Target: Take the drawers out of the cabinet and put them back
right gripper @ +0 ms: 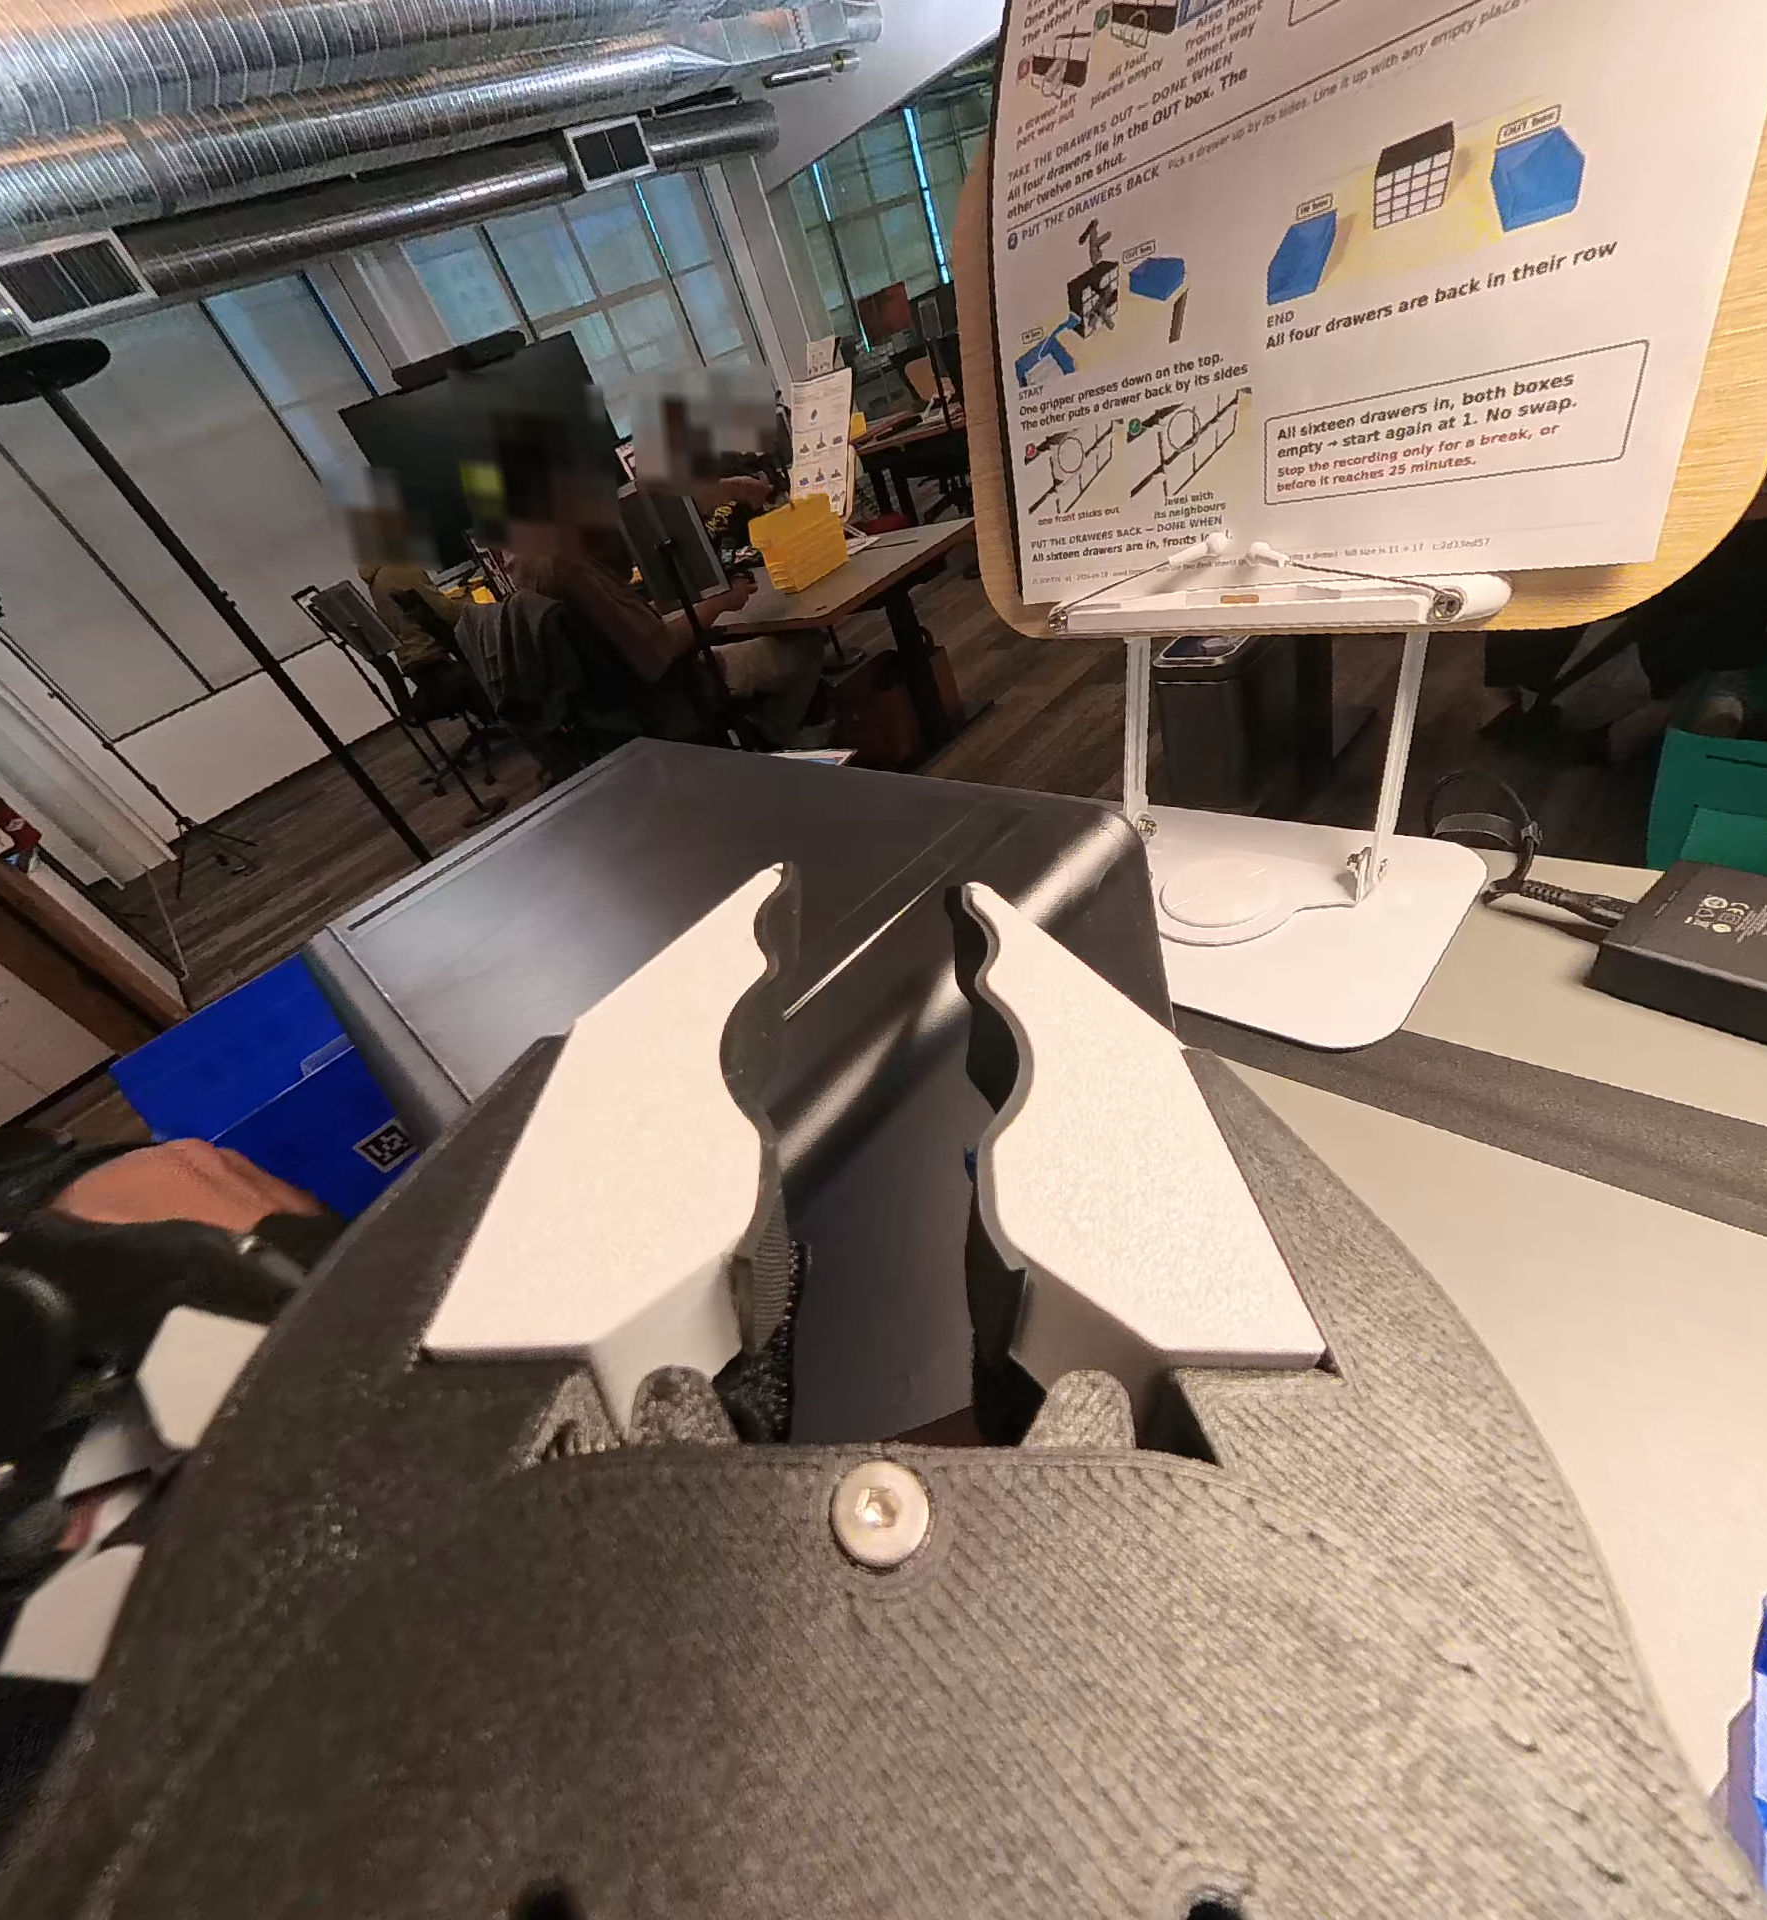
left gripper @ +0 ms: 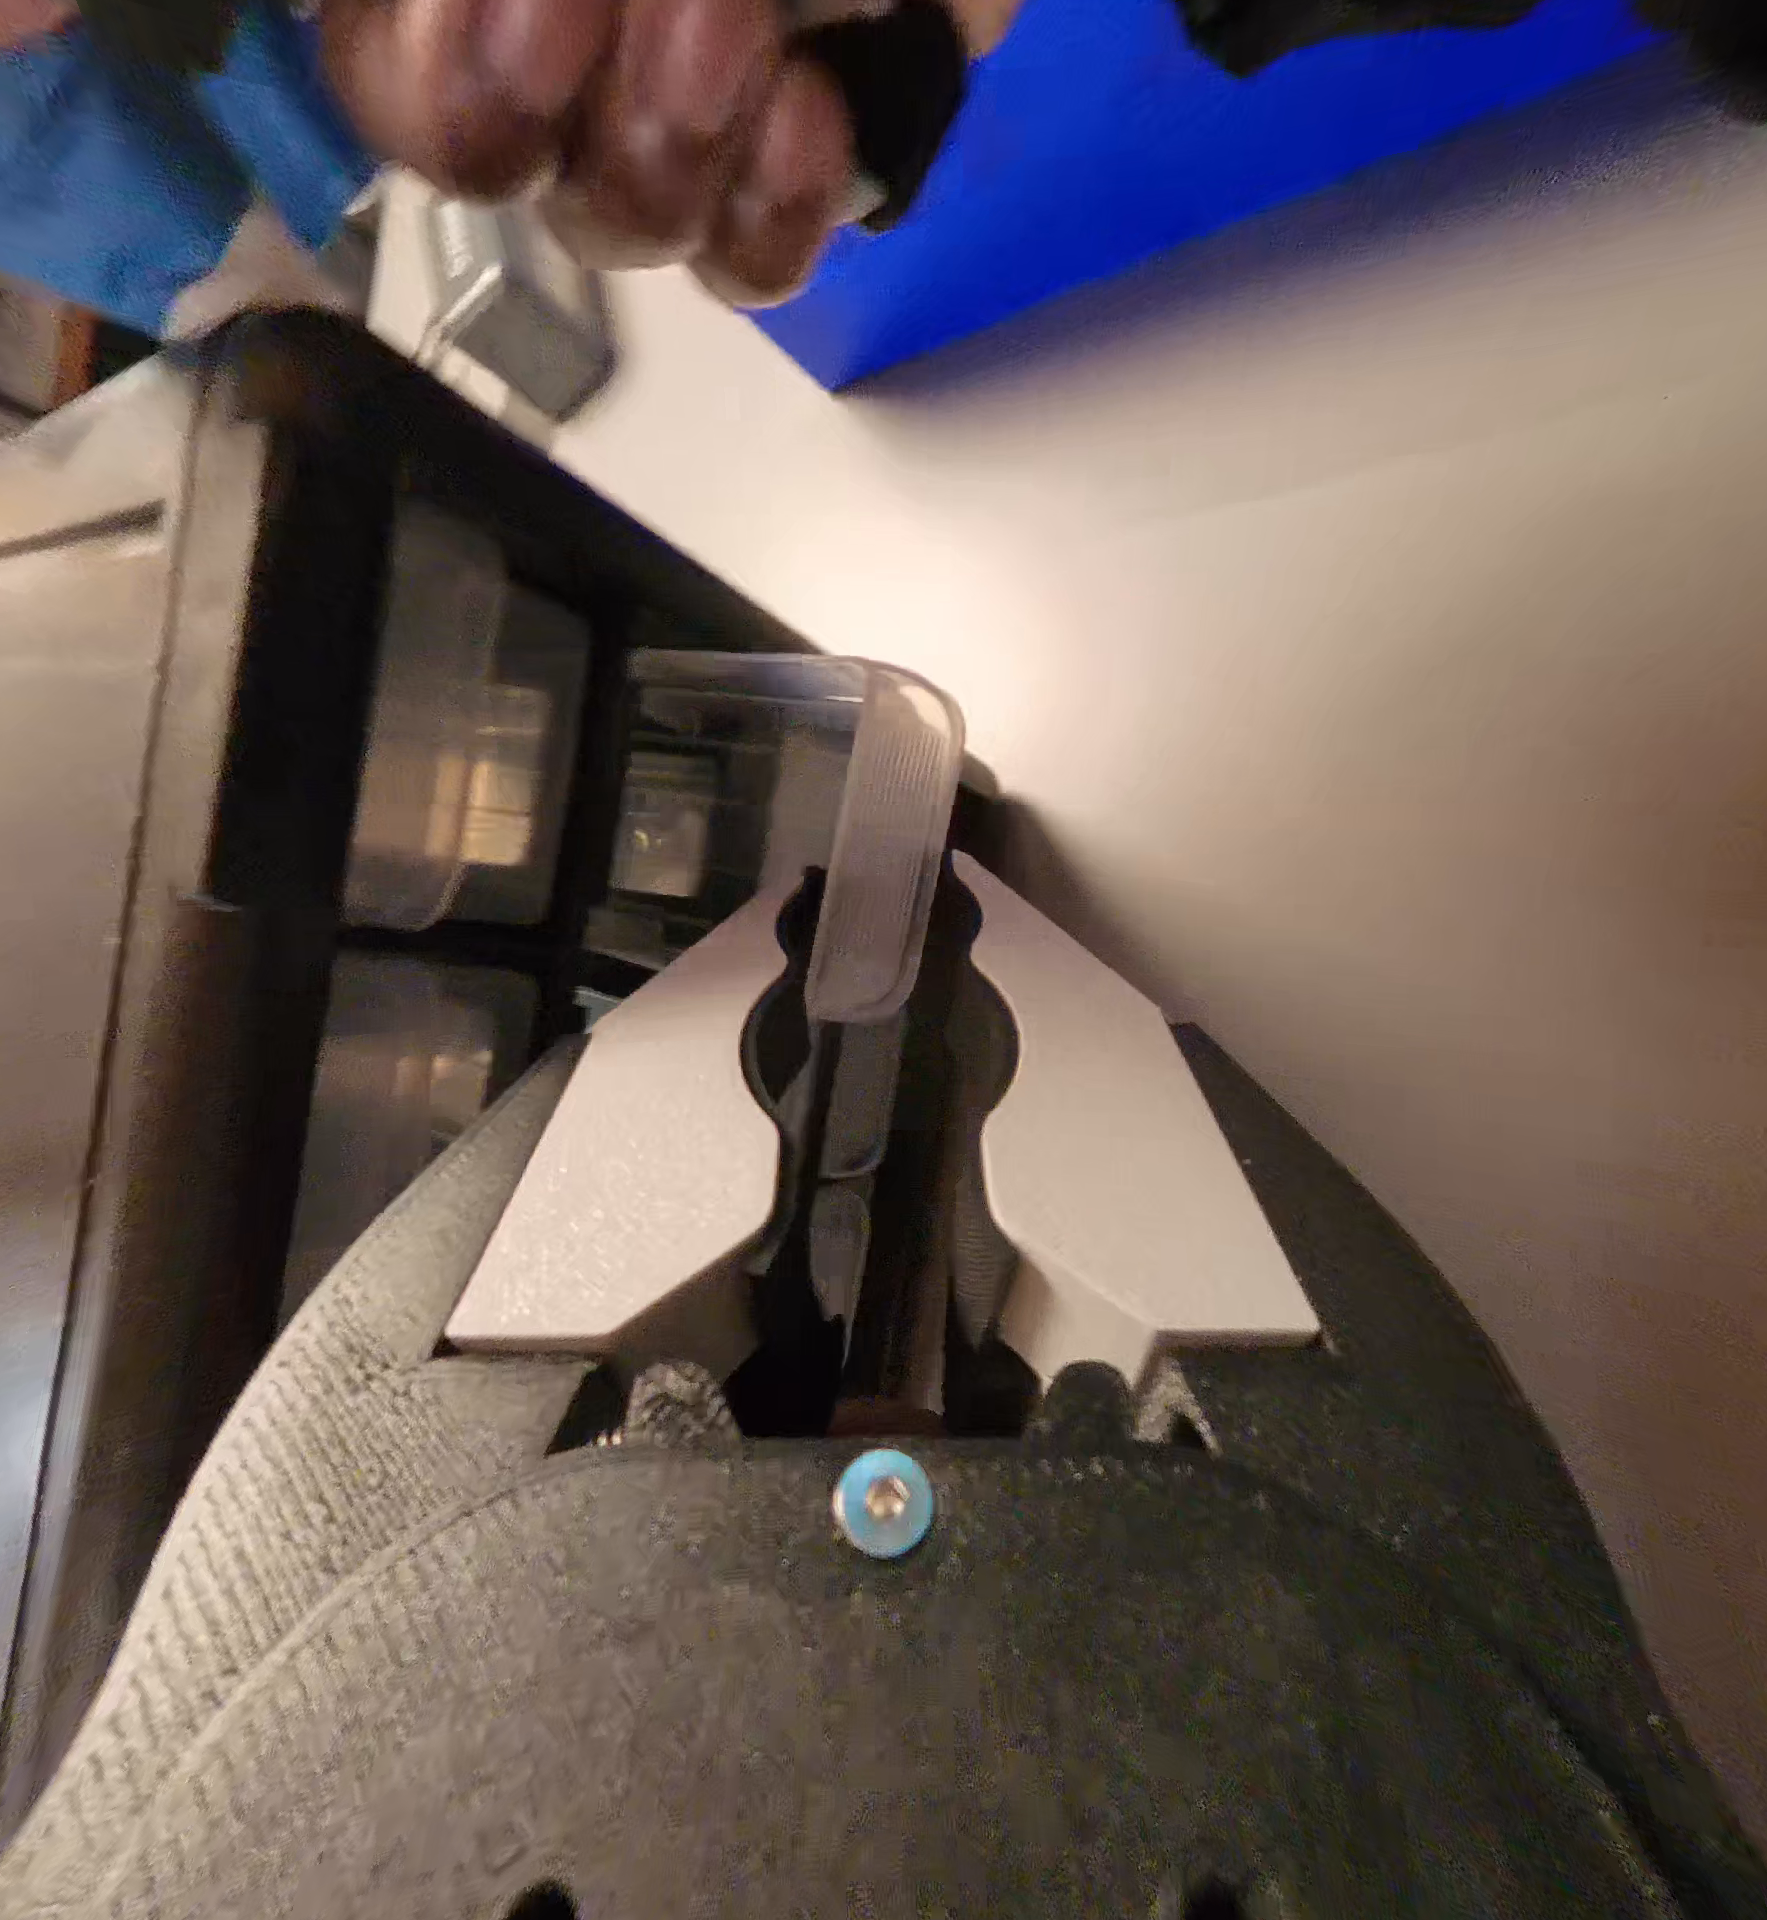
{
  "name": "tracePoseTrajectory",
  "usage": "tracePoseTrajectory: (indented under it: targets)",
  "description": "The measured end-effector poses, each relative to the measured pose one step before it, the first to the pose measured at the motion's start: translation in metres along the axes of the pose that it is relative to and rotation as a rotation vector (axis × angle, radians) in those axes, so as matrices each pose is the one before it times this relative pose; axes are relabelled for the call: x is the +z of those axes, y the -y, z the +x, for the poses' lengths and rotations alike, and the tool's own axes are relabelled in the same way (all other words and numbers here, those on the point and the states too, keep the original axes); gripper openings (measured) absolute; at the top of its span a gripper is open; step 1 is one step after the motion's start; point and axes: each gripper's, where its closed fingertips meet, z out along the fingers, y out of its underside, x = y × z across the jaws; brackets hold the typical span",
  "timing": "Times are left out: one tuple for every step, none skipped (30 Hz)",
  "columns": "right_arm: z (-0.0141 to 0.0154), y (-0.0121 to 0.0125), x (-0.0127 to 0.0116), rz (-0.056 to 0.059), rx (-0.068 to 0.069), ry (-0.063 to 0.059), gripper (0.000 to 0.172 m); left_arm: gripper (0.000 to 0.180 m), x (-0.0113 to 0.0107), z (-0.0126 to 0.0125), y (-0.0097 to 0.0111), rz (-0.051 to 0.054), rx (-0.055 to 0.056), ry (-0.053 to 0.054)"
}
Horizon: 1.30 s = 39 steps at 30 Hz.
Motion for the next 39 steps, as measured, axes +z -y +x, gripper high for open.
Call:
tracePoseTrajectory:
  targets:
    - [-0.00007,0.00001,-0.00001,-0.0002,0.0003,0.0010,0.031,0.023,0.00364,-0.00733,-0.00059,0.0037,-0.0299,0.0276]
    - [-0.00002,-0.00004,0.00003,0.0002,0.0005,0.0008,0.031,0.024,0.00230,-0.00428,0.00012,0.0080,-0.0255,0.0101]
    - [-0.00005,0.00002,0.00004,0.0003,0.0009,0.0015,0.031,0.025,0.00024,-0.00125,0.00026,0.0080,-0.0184,-0.0056]
    - [-0.00003,-0.00010,0.00003,-0.0001,0.0014,0.0020,0.031,0.029,-0.00180,0.00098,0.00039,0.0068,-0.0106,-0.0157]
    - [-0.00005,-0.00016,0.00010,-0.0003,0.0012,0.0015,0.031,0.030,-0.00339,0.00185,0.00064,0.0068,-0.0034,-0.0174]
    - [-0.00002,0.00010,0.00003,0.0003,0.0005,0.0013,0.031,0.033,-0.00407,0.00161,0.00067,0.0067,0.0017,-0.0132]
    - [0.00001,-0.00004,0.00012,0.0001,0.0001,0.0007,0.031,0.036,-0.00411,0.00129,0.00026,0.0050,0.0056,-0.0103]
    - [0.00004,0.00000,0.00011,-0.0001,0.0011,0.0014,0.031,0.037,-0.00367,0.00176,0.00003,0.0045,0.0095,-0.0107]
    - [0.00000,-0.00006,0.00014,0.0001,0.0014,0.0017,0.031,0.036,-0.00300,0.00203,-0.00005,0.0048,0.0108,-0.0118]
    - [0.00008,-0.00009,0.00003,0.0000,0.0016,0.0012,0.031,0.034,-0.00258,0.00214,0.00000,0.0047,0.0090,-0.0124]
    - [-0.00002,0.00002,0.00000,-0.0001,0.0005,0.0005,0.031,0.033,-0.00215,0.00221,0.00038,0.0057,0.0062,-0.0133]
    - [-0.00007,-0.00001,0.00002,0.0004,-0.0007,-0.0005,0.031,0.031,-0.00220,0.00180,0.00105,0.0081,0.0033,-0.0114]
    - [-0.00003,0.00005,-0.00010,0.0002,-0.0011,-0.0007,0.031,0.030,-0.00210,0.00050,0.00174,0.0109,0.0004,-0.0035]
    - [-0.00006,0.00006,0.00000,0.0002,-0.0010,-0.0006,0.031,0.029,-0.00142,-0.00109,0.00237,0.0124,-0.0025,0.0063]
    - [-0.00003,0.00010,0.00001,0.0003,-0.0005,-0.0005,0.031,0.027,0.00033,-0.00226,0.00173,0.0080,-0.0047,0.0135]
    - [-0.00005,0.00015,0.00003,0.0006,-0.0005,-0.0003,0.031,0.026,0.00227,-0.00380,-0.00010,-0.0035,-0.0038,0.0227]
    - [-0.00001,0.00002,-0.00007,0.0004,-0.0007,-0.0002,0.031,0.026,0.00408,-0.00581,-0.00169,-0.0117,-0.0019,0.0350]
    - [-0.00002,0.00004,-0.00008,0.0003,-0.0001,0.0002,0.031,0.024,0.00473,-0.00744,-0.00229,-0.0143,-0.0011,0.0452]
    - [-0.00003,-0.00008,0.00002,0.0001,0.0007,0.0001,0.031,0.024,0.00429,-0.00827,-0.00244,-0.0153,-0.0001,0.0508]
    - [0.00005,0.00004,-0.00008,0.0003,0.0001,-0.0004,0.031,0.025,0.00269,-0.00661,-0.00131,-0.0087,0.0015,0.0408]
    - [-0.00013,0.00001,-0.00002,0.0001,-0.0011,-0.0008,0.031,0.026,0.00012,-0.00225,0.00088,0.0054,-0.0002,0.0124]
    - [-0.00013,0.00002,-0.00016,-0.0004,-0.0019,-0.0005,0.031,0.027,-0.00248,0.00158,0.00292,0.0185,-0.0073,-0.0165]
    - [-0.00013,0.00003,-0.00008,-0.0009,-0.0016,0.0006,0.031,0.029,-0.00438,0.00294,0.00372,0.0235,-0.0127,-0.0286]
    - [-0.00028,-0.00005,0.00003,-0.0009,-0.0004,0.0012,0.031,0.027,-0.00529,0.00261,0.00315,0.0209,-0.0112,-0.0285]
    - [-0.00001,-0.00008,0.00000,-0.0001,0.0004,0.0008,0.031,0.026,-0.00494,0.00295,0.00149,0.0127,-0.0073,-0.0285]
    - [0.00008,0.00001,0.00003,0.0000,0.0012,0.0011,0.031,0.026,-0.00375,0.00370,-0.00106,0.0007,-0.0026,-0.0315]
    - [0.00009,-0.00003,0.00004,0.0002,0.0019,0.0016,0.031,0.022,-0.00188,0.00488,-0.00336,-0.0096,0.0027,-0.0351]
    - [-0.00005,-0.00001,0.00002,0.0001,0.0012,0.0014,0.031,0.020,0.00029,0.00594,-0.00437,-0.0145,0.0064,-0.0375]
    - [0.00014,0.00005,0.00005,0.0005,0.0006,0.0003,0.031,0.018,0.00250,0.00600,-0.00350,-0.0100,0.0079,-0.0343]
    - [0.00001,0.00001,0.00005,0.0005,0.0008,0.0004,0.031,0.020,0.00407,0.00461,-0.00143,-0.0008,0.0049,-0.0254]
    - [-0.00002,-0.00003,-0.00006,0.0005,0.0005,0.0002,0.031,0.020,0.00499,0.00205,0.00014,0.0042,-0.0023,-0.0124]
    - [0.00004,0.00004,-0.00008,0.0003,-0.0002,-0.0001,0.031,0.021,0.00525,-0.00202,0.00092,0.0055,-0.0098,0.0070]
    - [0.00002,-0.00003,0.00000,0.0000,-0.0003,-0.0007,0.031,0.022,0.00494,-0.00661,0.00089,0.0051,-0.0174,0.0297]
    - [-0.00004,0.00003,-0.00001,0.0000,-0.0006,-0.0010,0.031,0.021,0.00473,-0.00844,0.00031,0.0017,-0.0226,0.0394]
    - [-0.00015,0.00003,-0.00010,0.0003,-0.0014,-0.0004,0.031,0.023,0.00426,-0.00686,-0.00097,-0.0032,-0.0178,0.0321]
    - [-0.00021,0.00014,-0.00001,0.0001,-0.0014,0.0004,0.030,0.022,0.00358,-0.00174,-0.00174,-0.0054,-0.0048,0.0068]
    - [-0.00024,-0.00012,-0.00004,-0.0004,-0.0007,0.0007,0.030,0.027,0.00200,0.00263,-0.00171,-0.0039,0.0047,-0.0146]
    - [0.00000,-0.00006,-0.00003,-0.0004,-0.0003,0.0001,0.030,0.032,0.00027,0.00289,-0.00104,-0.0041,0.0078,-0.0125]
    - [-0.00010,0.00004,0.00002,0.0003,0.0005,0.0005,0.030,0.033,-0.00172,0.00191,-0.00025,-0.0037,0.0096,-0.0059]
